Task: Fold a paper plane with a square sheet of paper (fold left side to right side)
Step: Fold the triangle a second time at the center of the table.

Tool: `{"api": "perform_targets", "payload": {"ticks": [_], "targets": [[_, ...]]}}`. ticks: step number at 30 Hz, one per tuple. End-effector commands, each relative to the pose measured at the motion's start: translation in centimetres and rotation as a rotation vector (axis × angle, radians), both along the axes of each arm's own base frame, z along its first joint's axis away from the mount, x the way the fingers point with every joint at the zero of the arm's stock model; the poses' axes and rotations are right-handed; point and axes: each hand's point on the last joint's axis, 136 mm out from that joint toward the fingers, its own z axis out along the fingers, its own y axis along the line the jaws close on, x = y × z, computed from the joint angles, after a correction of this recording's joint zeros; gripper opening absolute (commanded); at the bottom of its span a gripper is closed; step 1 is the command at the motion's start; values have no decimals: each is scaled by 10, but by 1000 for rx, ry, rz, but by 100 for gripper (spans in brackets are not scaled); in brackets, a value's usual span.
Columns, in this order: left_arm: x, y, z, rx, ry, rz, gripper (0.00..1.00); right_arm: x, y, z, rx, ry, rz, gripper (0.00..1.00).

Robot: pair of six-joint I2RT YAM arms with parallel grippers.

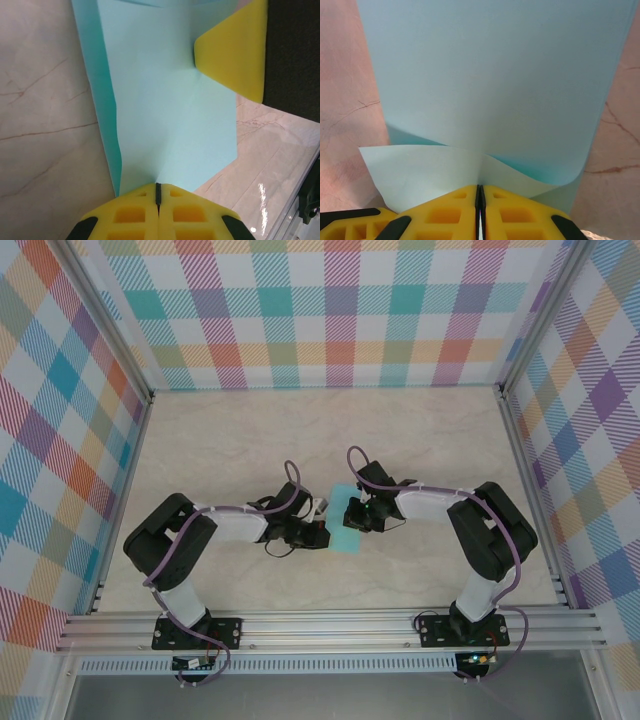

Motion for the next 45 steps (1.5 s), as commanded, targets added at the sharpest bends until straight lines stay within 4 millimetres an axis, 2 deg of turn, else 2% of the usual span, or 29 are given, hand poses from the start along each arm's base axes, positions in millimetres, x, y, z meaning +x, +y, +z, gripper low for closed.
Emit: {"api": "perform_targets", "payload": {"ticks": [1,6,10,12,15,22,30,45], "targets": [[-11,21,-22,67,58,43,1,-11,-13,-12,-73,54,11,12],[-18,26,-30,60,85,60,0,-9,-9,-7,-49,31,28,12],[-23,26,-35,48,106,57,0,-3,5,17,45,-52,82,10],[-24,26,-38,47,111,56,0,-8,15,33,112,-87,137,8],[-24,25,-37,44,108,48,0,-18,22,41,120,-102,188,7],[-25,27,-38,53,101,38,0,-27,43,32,112,-59,222,8],[-25,28,-38,57,98,42,0,-29,49,13,77,-8,230,9],[-26,32,-45,85,118,60,0,-30,18,-10,-91,32,230,10]]}}
